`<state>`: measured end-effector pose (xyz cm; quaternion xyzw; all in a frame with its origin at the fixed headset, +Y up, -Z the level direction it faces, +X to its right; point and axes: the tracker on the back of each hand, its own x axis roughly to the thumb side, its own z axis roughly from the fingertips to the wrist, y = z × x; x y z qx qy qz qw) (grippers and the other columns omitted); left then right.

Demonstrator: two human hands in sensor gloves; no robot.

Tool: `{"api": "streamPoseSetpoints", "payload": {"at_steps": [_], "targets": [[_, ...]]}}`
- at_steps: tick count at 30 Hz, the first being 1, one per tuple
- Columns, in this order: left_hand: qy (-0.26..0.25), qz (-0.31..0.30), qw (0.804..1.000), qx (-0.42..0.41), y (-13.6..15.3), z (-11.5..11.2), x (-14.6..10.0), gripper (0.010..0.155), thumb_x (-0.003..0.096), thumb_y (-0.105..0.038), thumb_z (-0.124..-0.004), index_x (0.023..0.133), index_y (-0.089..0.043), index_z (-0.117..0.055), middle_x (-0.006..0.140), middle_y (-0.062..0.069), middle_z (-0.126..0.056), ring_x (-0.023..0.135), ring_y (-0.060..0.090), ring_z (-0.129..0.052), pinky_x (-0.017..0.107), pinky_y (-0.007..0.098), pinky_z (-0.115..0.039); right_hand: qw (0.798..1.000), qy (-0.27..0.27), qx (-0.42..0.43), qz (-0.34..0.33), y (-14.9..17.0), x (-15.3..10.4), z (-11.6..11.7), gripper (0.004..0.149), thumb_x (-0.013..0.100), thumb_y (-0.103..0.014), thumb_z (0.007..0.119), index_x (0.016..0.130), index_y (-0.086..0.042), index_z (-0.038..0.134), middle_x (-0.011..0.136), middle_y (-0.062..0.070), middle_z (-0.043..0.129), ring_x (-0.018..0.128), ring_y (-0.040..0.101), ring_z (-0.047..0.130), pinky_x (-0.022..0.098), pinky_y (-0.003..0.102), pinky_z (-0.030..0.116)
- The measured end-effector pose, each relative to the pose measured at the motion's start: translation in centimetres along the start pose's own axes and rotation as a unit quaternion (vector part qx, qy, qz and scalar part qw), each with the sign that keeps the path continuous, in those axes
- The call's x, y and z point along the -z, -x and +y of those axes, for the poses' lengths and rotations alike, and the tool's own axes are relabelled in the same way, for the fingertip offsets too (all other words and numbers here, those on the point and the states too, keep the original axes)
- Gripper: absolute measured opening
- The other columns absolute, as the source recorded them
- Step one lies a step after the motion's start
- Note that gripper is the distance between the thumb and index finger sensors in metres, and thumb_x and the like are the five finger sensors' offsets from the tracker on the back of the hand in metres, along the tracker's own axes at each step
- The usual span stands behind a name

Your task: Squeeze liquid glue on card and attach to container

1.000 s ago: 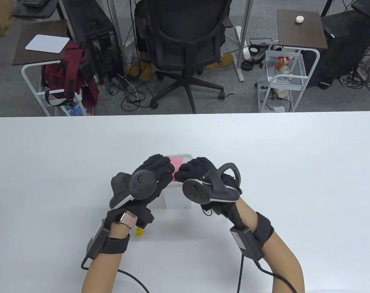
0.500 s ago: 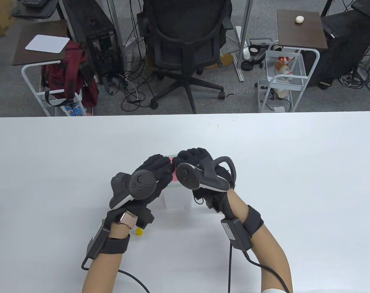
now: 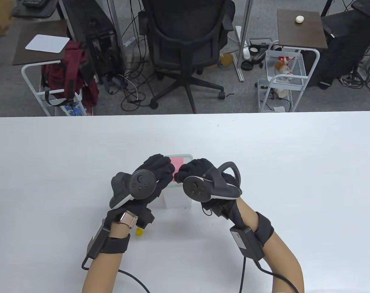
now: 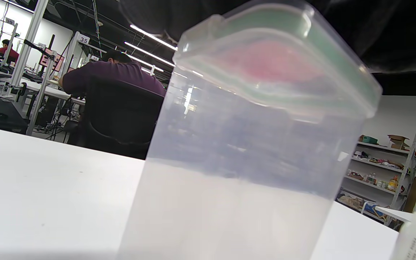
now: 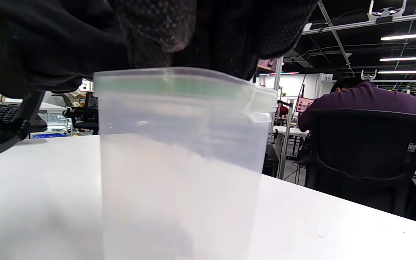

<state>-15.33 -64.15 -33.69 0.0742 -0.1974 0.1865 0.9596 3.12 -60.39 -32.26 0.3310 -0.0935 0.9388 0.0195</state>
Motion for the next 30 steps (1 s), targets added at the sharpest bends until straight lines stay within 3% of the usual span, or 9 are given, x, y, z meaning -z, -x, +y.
{"api": "streamPoseSetpoints", "payload": {"at_steps": [4, 7, 9, 11, 14, 30], "targets": [[0.000, 0.001, 1.000, 0.000, 0.0, 0.0, 0.0, 0.041, 0.0509, -0.048, -0.071, 0.090, -0.035, -0.076, 0.108, -0.014, -0.073, 0.111, 0.014, -0.066, 0.085, 0.036, -0.061, 0.999, 0.000, 0.029, 0.024, 0.7, 0.8, -0.2, 0.036, 0.051, -0.027, 0.069, 0.085, -0.034, 0.081, 0.093, -0.010, 0.085, 0.087, 0.020, 0.089, 0.075, 0.040, 0.073], [0.001, 0.001, 1.000, 0.002, 0.0, 0.0, 0.0, 0.042, 0.0510, -0.048, -0.071, 0.090, -0.035, -0.076, 0.108, -0.014, -0.073, 0.111, 0.015, -0.066, 0.085, 0.036, -0.061, 0.996, 0.023, 0.014, 0.079, 1.3, 1.9, 0.2, 0.039, 0.053, -0.026, 0.068, 0.090, -0.032, 0.077, 0.100, -0.007, 0.080, 0.094, 0.023, 0.083, 0.078, 0.043, 0.067], [0.001, 0.000, 1.000, 0.003, 0.0, 0.0, 0.0, 0.041, 0.0510, -0.048, -0.071, 0.090, -0.035, -0.076, 0.108, -0.014, -0.073, 0.111, 0.014, -0.066, 0.085, 0.036, -0.061, 0.996, 0.007, -0.001, 0.093, 1.4, 2.5, 0.7, 0.041, 0.054, -0.026, 0.068, 0.094, -0.032, 0.073, 0.104, -0.008, 0.075, 0.098, 0.023, 0.079, 0.081, 0.044, 0.064], [0.000, -0.001, 1.000, 0.002, 0.0, 0.0, 0.0, 0.041, 0.0510, -0.048, -0.070, 0.090, -0.035, -0.076, 0.108, -0.014, -0.073, 0.111, 0.015, -0.066, 0.085, 0.036, -0.061, 0.997, -0.016, -0.001, 0.079, 1.0, 2.8, 1.6, 0.041, 0.054, -0.025, 0.067, 0.094, -0.031, 0.072, 0.106, -0.007, 0.073, 0.100, 0.023, 0.076, 0.081, 0.044, 0.062], [0.000, -0.001, 1.000, 0.001, 0.0, 0.0, 0.0, 0.041, 0.0511, -0.048, -0.070, 0.089, -0.035, -0.077, 0.108, -0.014, -0.073, 0.111, 0.015, -0.066, 0.085, 0.036, -0.061, 0.996, 0.013, -0.042, 0.074, 0.4, 2.4, 1.6, 0.041, 0.054, -0.025, 0.068, 0.094, -0.031, 0.074, 0.104, -0.007, 0.075, 0.098, 0.023, 0.079, 0.080, 0.043, 0.065], [0.002, 0.002, 1.000, 0.007, -0.1, 0.0, 0.0, 0.041, 0.0511, -0.048, -0.070, 0.090, -0.035, -0.076, 0.108, -0.014, -0.073, 0.111, 0.015, -0.066, 0.085, 0.037, -0.061, 0.999, 0.034, -0.017, -0.008, -0.5, -0.8, 0.5, 0.037, 0.051, -0.025, 0.069, 0.085, -0.032, 0.081, 0.093, -0.009, 0.085, 0.087, 0.021, 0.088, 0.074, 0.040, 0.073]]}}
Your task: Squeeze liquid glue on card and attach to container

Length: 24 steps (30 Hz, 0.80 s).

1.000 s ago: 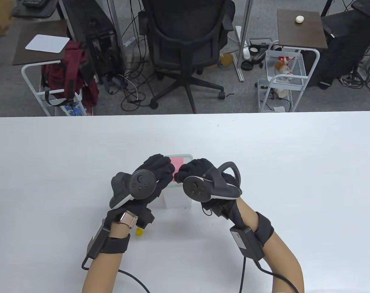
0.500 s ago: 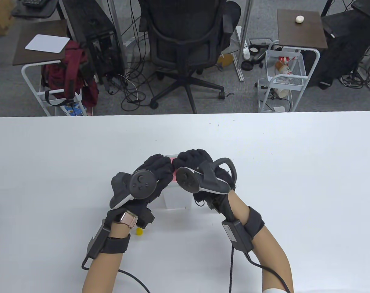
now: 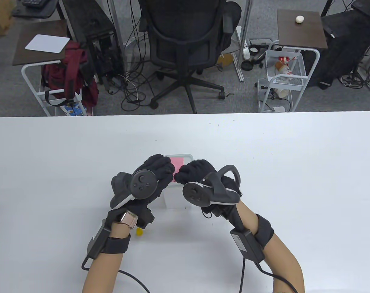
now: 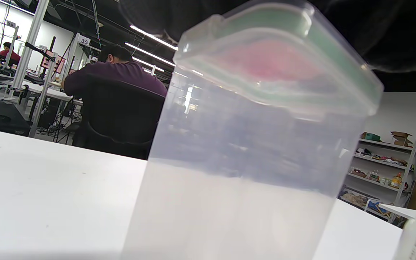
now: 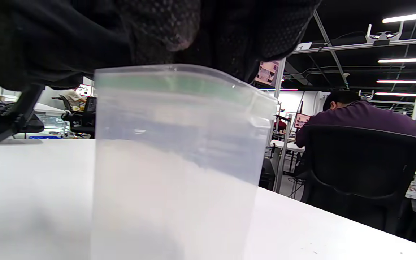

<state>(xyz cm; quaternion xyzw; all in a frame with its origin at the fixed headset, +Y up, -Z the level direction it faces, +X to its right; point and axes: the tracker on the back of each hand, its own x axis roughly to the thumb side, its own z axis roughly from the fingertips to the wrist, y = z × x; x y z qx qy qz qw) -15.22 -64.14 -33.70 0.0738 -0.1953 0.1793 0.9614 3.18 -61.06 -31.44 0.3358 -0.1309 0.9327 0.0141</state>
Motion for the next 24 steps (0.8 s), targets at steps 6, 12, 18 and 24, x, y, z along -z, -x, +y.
{"api": "streamPoseSetpoints", "payload": {"at_steps": [6, 12, 18, 24], "targets": [[0.000, 0.001, 1.000, -0.002, 0.0, 0.0, 0.0, 0.041, 0.0510, -0.048, -0.070, 0.090, -0.035, -0.076, 0.108, -0.014, -0.073, 0.111, 0.014, -0.066, 0.085, 0.036, -0.061, 0.999, -0.018, 0.042, 0.028, 1.1, 0.8, -0.3, 0.037, 0.052, -0.027, 0.069, 0.087, -0.033, 0.079, 0.095, -0.009, 0.084, 0.089, 0.020, 0.087, 0.076, 0.041, 0.072], [-0.001, -0.001, 1.000, -0.002, 0.0, 0.0, 0.0, 0.041, 0.0511, -0.048, -0.070, 0.090, -0.035, -0.076, 0.108, -0.014, -0.073, 0.111, 0.015, -0.066, 0.085, 0.037, -0.061, 0.996, -0.031, -0.013, 0.085, 1.5, 2.6, 0.9, 0.041, 0.054, -0.026, 0.067, 0.094, -0.033, 0.072, 0.104, -0.008, 0.075, 0.098, 0.022, 0.079, 0.080, 0.044, 0.065], [-0.002, -0.001, 1.000, -0.004, 0.0, 0.0, 0.0, 0.041, 0.0512, -0.048, -0.070, 0.090, -0.035, -0.076, 0.108, -0.014, -0.073, 0.111, 0.015, -0.066, 0.085, 0.037, -0.061, 0.997, -0.013, -0.034, 0.066, 0.8, 2.2, 1.0, 0.039, 0.053, -0.024, 0.068, 0.091, -0.030, 0.076, 0.101, -0.007, 0.078, 0.095, 0.022, 0.082, 0.078, 0.042, 0.068], [-0.003, 0.000, 1.000, -0.007, 0.0, -0.1, 0.0, 0.041, 0.0512, -0.048, -0.070, 0.090, -0.035, -0.076, 0.108, -0.014, -0.073, 0.111, 0.015, -0.066, 0.085, 0.037, -0.060, 0.999, -0.015, -0.014, 0.034, 0.6, 1.0, 0.3, 0.038, 0.052, -0.025, 0.069, 0.087, -0.033, 0.079, 0.098, -0.009, 0.082, 0.092, 0.021, 0.085, 0.076, 0.041, 0.071]]}}
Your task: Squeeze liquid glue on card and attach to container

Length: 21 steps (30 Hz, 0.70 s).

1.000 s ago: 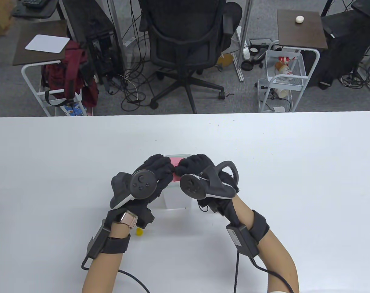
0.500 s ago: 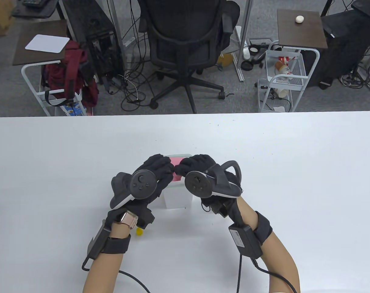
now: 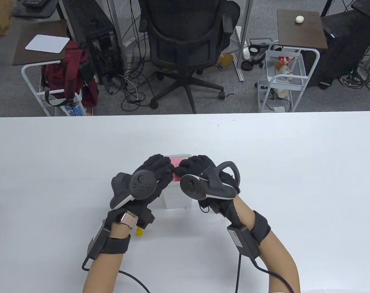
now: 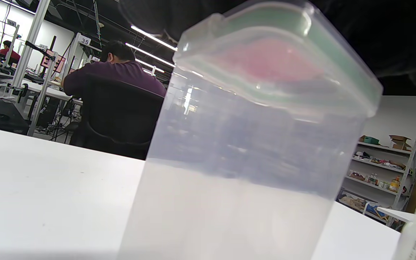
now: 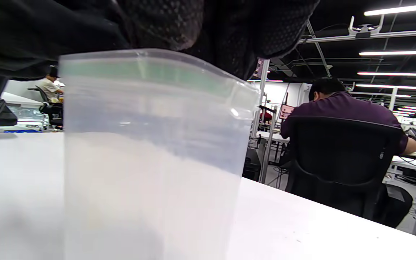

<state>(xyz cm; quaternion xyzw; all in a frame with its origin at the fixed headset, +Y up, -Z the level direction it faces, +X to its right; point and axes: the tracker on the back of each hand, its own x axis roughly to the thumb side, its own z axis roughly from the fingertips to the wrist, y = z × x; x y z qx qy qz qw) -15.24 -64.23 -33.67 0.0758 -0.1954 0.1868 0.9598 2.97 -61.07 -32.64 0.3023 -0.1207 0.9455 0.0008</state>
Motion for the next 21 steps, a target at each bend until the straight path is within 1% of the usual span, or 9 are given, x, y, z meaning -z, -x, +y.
{"api": "streamPoseSetpoints", "payload": {"at_steps": [4, 7, 10, 12, 14, 15, 16, 17, 21], "targets": [[0.001, 0.000, 1.000, 0.002, 0.0, 0.0, 0.0, 0.041, 0.0512, -0.048, -0.070, 0.090, -0.035, -0.076, 0.108, -0.014, -0.073, 0.111, 0.015, -0.066, 0.085, 0.037, -0.061, 1.000, 0.003, 0.014, -0.022, 0.0, -1.0, -0.4, 0.037, 0.051, -0.025, 0.069, 0.086, -0.034, 0.079, 0.096, -0.010, 0.083, 0.091, 0.020, 0.086, 0.075, 0.040, 0.072], [0.001, 0.000, 1.000, 0.000, 0.0, 0.0, 0.0, 0.041, 0.0512, -0.048, -0.070, 0.090, -0.035, -0.076, 0.108, -0.014, -0.073, 0.111, 0.015, -0.066, 0.085, 0.037, -0.061, 0.999, -0.023, 0.029, -0.022, 0.5, -0.7, -0.7, 0.037, 0.052, -0.027, 0.069, 0.086, -0.036, 0.079, 0.097, -0.013, 0.082, 0.093, 0.018, 0.086, 0.076, 0.040, 0.072], [-0.001, 0.000, 1.000, -0.004, 0.0, 0.0, 0.0, 0.041, 0.0512, -0.048, -0.070, 0.090, -0.035, -0.076, 0.108, -0.014, -0.073, 0.111, 0.015, -0.065, 0.085, 0.037, -0.060, 0.998, -0.016, 0.052, 0.015, 0.9, 0.4, -0.6, 0.038, 0.053, -0.026, 0.069, 0.089, -0.034, 0.077, 0.098, -0.010, 0.081, 0.092, 0.020, 0.085, 0.077, 0.041, 0.070], [-0.001, 0.000, 1.000, -0.002, 0.0, 0.0, 0.0, 0.041, 0.0512, -0.048, -0.070, 0.090, -0.035, -0.076, 0.108, -0.014, -0.073, 0.111, 0.015, -0.065, 0.085, 0.036, -0.061, 0.998, 0.004, 0.019, 0.054, 1.1, 1.4, -0.3, 0.039, 0.054, -0.026, 0.068, 0.092, -0.033, 0.075, 0.101, -0.009, 0.079, 0.095, 0.020, 0.083, 0.078, 0.042, 0.068], [0.000, -0.001, 1.000, 0.001, 0.0, 0.0, 0.0, 0.041, 0.0512, -0.048, -0.070, 0.090, -0.035, -0.076, 0.108, -0.014, -0.073, 0.111, 0.015, -0.066, 0.084, 0.037, -0.061, 0.997, -0.010, 0.003, 0.076, 1.0, 2.2, 0.3, 0.041, 0.055, -0.026, 0.067, 0.095, -0.033, 0.072, 0.105, -0.009, 0.075, 0.099, 0.021, 0.078, 0.080, 0.043, 0.065], [-0.001, -0.001, 1.000, 0.002, 0.0, 0.0, 0.0, 0.041, 0.0512, -0.048, -0.070, 0.090, -0.035, -0.076, 0.108, -0.014, -0.073, 0.111, 0.015, -0.066, 0.084, 0.037, -0.061, 0.997, -0.036, 0.001, 0.072, 0.9, 2.6, 0.8, 0.042, 0.055, -0.026, 0.067, 0.096, -0.033, 0.071, 0.106, -0.010, 0.073, 0.100, 0.021, 0.077, 0.081, 0.043, 0.064], [-0.001, -0.001, 1.000, 0.001, 0.0, 0.0, 0.0, 0.041, 0.0513, -0.048, -0.070, 0.090, -0.035, -0.076, 0.108, -0.014, -0.073, 0.111, 0.015, -0.066, 0.085, 0.036, -0.061, 0.997, -0.046, 0.003, 0.064, 0.7, 2.6, 1.0, 0.041, 0.055, -0.026, 0.066, 0.096, -0.033, 0.070, 0.107, -0.009, 0.071, 0.101, 0.022, 0.075, 0.081, 0.043, 0.062], [-0.002, -0.001, 1.000, -0.002, 0.0, 0.0, 0.0, 0.041, 0.0513, -0.048, -0.070, 0.090, -0.035, -0.076, 0.108, -0.014, -0.073, 0.111, 0.015, -0.065, 0.085, 0.037, -0.060, 0.998, -0.010, -0.006, 0.066, 0.4, 2.3, 0.9, 0.041, 0.054, -0.025, 0.067, 0.094, -0.032, 0.073, 0.105, -0.009, 0.074, 0.099, 0.022, 0.077, 0.080, 0.043, 0.064], [-0.002, -0.002, 1.000, -0.004, 0.1, 0.0, 0.0, 0.041, 0.0513, -0.048, -0.070, 0.089, -0.035, -0.076, 0.108, -0.014, -0.073, 0.111, 0.015, -0.066, 0.085, 0.037, -0.060, 0.999, -0.017, -0.013, 0.040, 0.2, 1.8, 0.6, 0.040, 0.053, -0.025, 0.068, 0.093, -0.031, 0.075, 0.103, -0.008, 0.077, 0.097, 0.022, 0.080, 0.079, 0.042, 0.066]]}}
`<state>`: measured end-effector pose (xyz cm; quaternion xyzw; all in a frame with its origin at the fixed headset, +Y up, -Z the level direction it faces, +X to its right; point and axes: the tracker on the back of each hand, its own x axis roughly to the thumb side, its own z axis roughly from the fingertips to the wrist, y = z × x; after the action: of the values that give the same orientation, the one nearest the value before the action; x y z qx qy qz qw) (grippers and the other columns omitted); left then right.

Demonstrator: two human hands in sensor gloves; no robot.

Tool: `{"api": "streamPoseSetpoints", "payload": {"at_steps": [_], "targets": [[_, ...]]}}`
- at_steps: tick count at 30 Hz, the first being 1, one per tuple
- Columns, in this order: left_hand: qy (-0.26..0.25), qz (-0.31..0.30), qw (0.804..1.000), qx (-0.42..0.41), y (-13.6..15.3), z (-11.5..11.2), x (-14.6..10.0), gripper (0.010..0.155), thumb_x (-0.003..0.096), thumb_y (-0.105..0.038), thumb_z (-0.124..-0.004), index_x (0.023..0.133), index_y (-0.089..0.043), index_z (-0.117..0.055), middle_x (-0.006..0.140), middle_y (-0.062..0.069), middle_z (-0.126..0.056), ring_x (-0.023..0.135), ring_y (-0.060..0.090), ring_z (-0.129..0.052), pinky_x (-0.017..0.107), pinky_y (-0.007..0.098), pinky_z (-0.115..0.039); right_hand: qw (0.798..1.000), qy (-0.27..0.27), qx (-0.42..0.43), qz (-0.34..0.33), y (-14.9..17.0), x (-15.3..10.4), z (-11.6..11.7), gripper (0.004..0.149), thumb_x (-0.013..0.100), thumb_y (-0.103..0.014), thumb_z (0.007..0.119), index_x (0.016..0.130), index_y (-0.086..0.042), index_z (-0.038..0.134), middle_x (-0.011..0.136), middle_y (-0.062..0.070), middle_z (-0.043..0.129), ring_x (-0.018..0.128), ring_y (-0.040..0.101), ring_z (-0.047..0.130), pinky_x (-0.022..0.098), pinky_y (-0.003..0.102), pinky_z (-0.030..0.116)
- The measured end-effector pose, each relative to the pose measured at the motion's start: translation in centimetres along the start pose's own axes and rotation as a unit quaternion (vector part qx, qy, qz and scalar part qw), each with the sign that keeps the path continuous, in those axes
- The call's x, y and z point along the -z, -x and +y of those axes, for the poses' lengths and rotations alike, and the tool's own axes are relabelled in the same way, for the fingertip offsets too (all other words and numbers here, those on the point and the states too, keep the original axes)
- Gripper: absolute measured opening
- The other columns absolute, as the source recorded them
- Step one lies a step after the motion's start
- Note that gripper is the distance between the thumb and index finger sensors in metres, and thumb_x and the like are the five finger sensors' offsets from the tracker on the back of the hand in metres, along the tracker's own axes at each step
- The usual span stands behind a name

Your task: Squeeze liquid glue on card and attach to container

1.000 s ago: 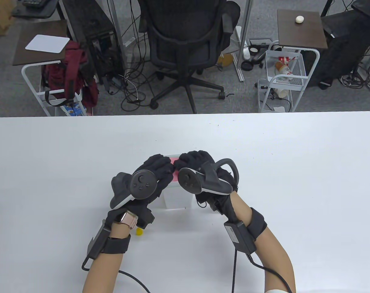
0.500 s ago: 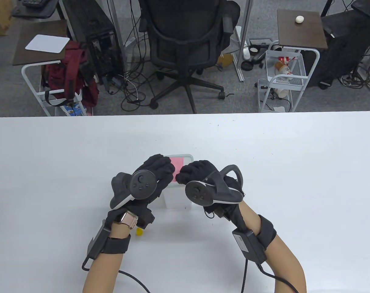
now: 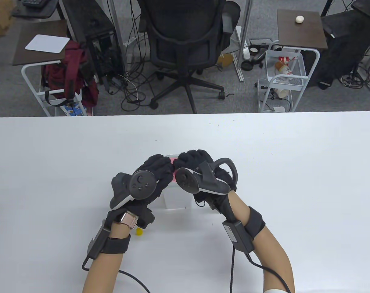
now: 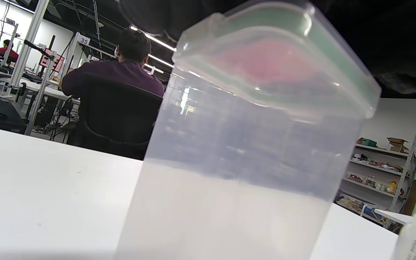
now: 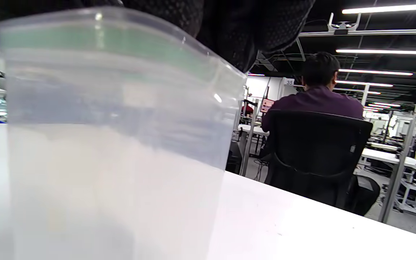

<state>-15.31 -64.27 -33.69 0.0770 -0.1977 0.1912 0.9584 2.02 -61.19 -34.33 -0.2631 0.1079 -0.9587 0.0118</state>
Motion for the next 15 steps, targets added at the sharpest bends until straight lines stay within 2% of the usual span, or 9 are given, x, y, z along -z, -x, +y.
{"api": "streamPoseSetpoints", "payload": {"at_steps": [9, 13, 15], "targets": [[0.001, 0.002, 1.000, 0.001, 0.0, 0.0, 0.0, 0.041, 0.0513, -0.048, -0.070, 0.090, -0.035, -0.076, 0.108, -0.014, -0.073, 0.111, 0.015, -0.065, 0.085, 0.037, -0.060, 0.998, 0.017, 0.020, -0.061, -0.3, -2.9, -0.9, 0.038, 0.052, -0.025, 0.068, 0.088, -0.033, 0.077, 0.099, -0.010, 0.081, 0.093, 0.021, 0.085, 0.076, 0.040, 0.071], [0.000, 0.003, 1.000, -0.004, 0.1, 0.0, 0.0, 0.041, 0.0513, -0.048, -0.070, 0.090, -0.035, -0.076, 0.108, -0.014, -0.073, 0.111, 0.014, -0.065, 0.085, 0.037, -0.060, 0.998, 0.012, 0.026, -0.062, -0.2, -3.2, -1.2, 0.038, 0.052, -0.026, 0.068, 0.088, -0.034, 0.077, 0.098, -0.011, 0.081, 0.093, 0.020, 0.085, 0.076, 0.040, 0.071], [0.001, 0.003, 1.000, -0.003, 0.0, 0.0, 0.0, 0.041, 0.0512, -0.048, -0.070, 0.090, -0.035, -0.076, 0.108, -0.014, -0.073, 0.111, 0.014, -0.065, 0.085, 0.037, -0.060, 0.998, 0.026, 0.039, -0.048, 0.0, -2.9, -1.1, 0.038, 0.053, -0.027, 0.068, 0.088, -0.034, 0.077, 0.097, -0.010, 0.082, 0.091, 0.019, 0.086, 0.076, 0.040, 0.072]]}}
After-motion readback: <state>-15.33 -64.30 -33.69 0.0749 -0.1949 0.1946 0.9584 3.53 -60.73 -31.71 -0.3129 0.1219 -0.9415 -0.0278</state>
